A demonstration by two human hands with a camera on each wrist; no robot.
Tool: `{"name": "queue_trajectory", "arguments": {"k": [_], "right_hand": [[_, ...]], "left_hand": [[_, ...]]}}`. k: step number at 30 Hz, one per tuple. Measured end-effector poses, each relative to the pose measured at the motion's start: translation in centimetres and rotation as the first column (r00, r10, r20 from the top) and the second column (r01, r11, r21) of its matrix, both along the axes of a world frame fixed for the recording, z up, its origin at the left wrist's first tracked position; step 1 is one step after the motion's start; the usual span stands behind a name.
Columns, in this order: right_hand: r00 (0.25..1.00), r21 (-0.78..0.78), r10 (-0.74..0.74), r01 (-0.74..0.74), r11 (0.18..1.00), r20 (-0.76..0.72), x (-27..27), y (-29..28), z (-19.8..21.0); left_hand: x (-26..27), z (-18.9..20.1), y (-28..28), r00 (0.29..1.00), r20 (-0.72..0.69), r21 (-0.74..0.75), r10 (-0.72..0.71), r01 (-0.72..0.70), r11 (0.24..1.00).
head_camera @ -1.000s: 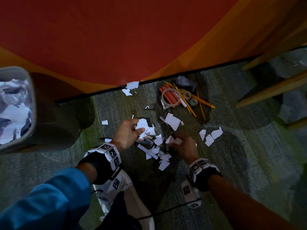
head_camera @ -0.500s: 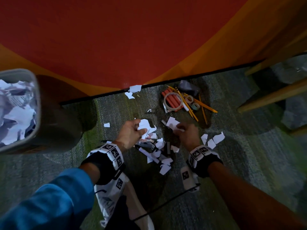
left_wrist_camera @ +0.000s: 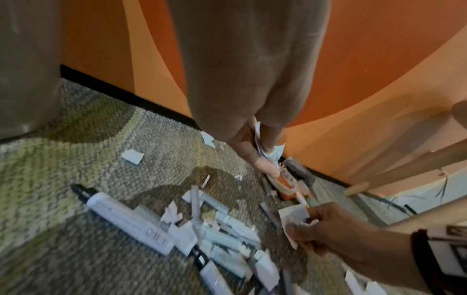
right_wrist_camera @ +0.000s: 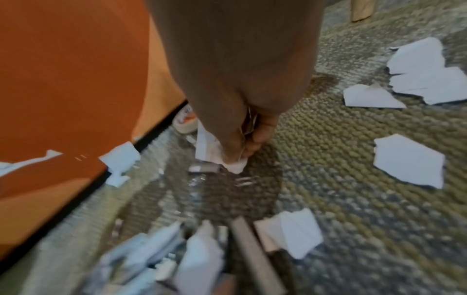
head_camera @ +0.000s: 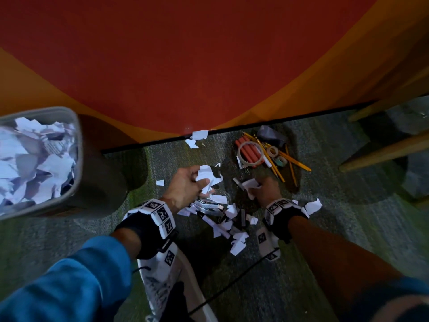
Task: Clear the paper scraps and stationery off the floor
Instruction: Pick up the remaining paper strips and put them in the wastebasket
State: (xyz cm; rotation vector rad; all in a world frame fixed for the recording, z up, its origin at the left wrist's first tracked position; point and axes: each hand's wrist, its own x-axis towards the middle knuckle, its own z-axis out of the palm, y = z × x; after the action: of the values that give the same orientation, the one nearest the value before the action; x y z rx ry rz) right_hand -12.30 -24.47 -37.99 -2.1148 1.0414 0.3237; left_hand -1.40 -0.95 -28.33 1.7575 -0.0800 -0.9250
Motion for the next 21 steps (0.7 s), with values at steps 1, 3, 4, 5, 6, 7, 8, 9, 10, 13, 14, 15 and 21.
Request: {"name": "queue_trajectory", "arguments": {"k": [1, 3, 4, 5, 6, 7, 8, 9, 10, 13, 14, 15, 21], "right_hand": [[0.999, 0.019, -0.030, 0.029, 0.999, 0.039, 0.0, 0.2, 0.3], [0.983, 0.038, -0.069, 0.063, 0.997, 0.171, 0.1, 0.7, 1.7], [0.967, 0.044, -0.075, 0.066, 0.997, 0.245, 0.3, 1.1, 2.8], [0.946, 0.062, -0.068, 0.050, 0.997, 0.318, 0.8, 1.6, 4.4], [0.926, 0.098, -0.060, 0.025, 0.995, 0.372, 1.4, 2.1, 6.2], [0.916, 0.124, -0.045, -0.005, 0.992, 0.400, 1.9, 2.6, 8.1], [0.905, 0.140, -0.019, -0.045, 0.989, 0.425, 2.9, 3.4, 10.3], [0.897, 0.150, 0.008, -0.082, 0.985, 0.441, 3.7, 4.0, 12.1], [0.889, 0.157, 0.036, -0.121, 0.980, 0.457, 4.6, 4.8, 14.0], [0.855, 0.213, 0.150, -0.288, 0.934, 0.497, 7.5, 8.1, 19.5], [0.834, 0.222, 0.198, -0.353, 0.909, 0.515, 8.7, 9.4, 21.2], [0.817, 0.228, 0.238, -0.404, 0.886, 0.524, 9.8, 10.9, 22.9], [0.672, 0.122, 0.531, -0.672, 0.731, 0.517, 17.5, 21.4, 29.6]], "left_hand": [[0.1, 0.4, 0.1, 1.000, 0.005, -0.002, -0.012, 0.012, 1.000], [0.5, 1.7, 0.4, 0.999, 0.010, -0.028, -0.049, 0.049, 0.998], [0.6, 2.4, 0.6, 0.999, 0.005, -0.040, -0.048, 0.049, 0.998], [0.7, 3.5, 0.7, 0.997, 0.030, -0.036, -0.068, 0.069, 0.997], [0.9, 4.5, 0.9, 0.993, 0.063, -0.042, -0.100, 0.103, 0.994], [1.0, 5.8, 1.1, 0.985, 0.104, -0.025, -0.136, 0.139, 0.990], [1.3, 7.8, 1.7, 0.973, 0.171, 0.003, -0.157, 0.159, 0.987], [1.6, 9.4, 2.4, 0.961, 0.216, 0.010, -0.170, 0.172, 0.985], [2.2, 11.0, 3.2, 0.953, 0.247, 0.015, -0.173, 0.174, 0.985], [3.9, 16.5, 7.0, 0.945, 0.300, 0.048, -0.131, 0.122, 0.991], [4.6, 18.4, 8.7, 0.935, 0.334, 0.078, -0.119, 0.098, 0.992], [5.4, 19.9, 10.5, 0.925, 0.363, 0.107, -0.111, 0.077, 0.991], [8.8, 24.9, 21.6, 0.870, 0.491, 0.239, 0.049, -0.188, 0.952]]}}
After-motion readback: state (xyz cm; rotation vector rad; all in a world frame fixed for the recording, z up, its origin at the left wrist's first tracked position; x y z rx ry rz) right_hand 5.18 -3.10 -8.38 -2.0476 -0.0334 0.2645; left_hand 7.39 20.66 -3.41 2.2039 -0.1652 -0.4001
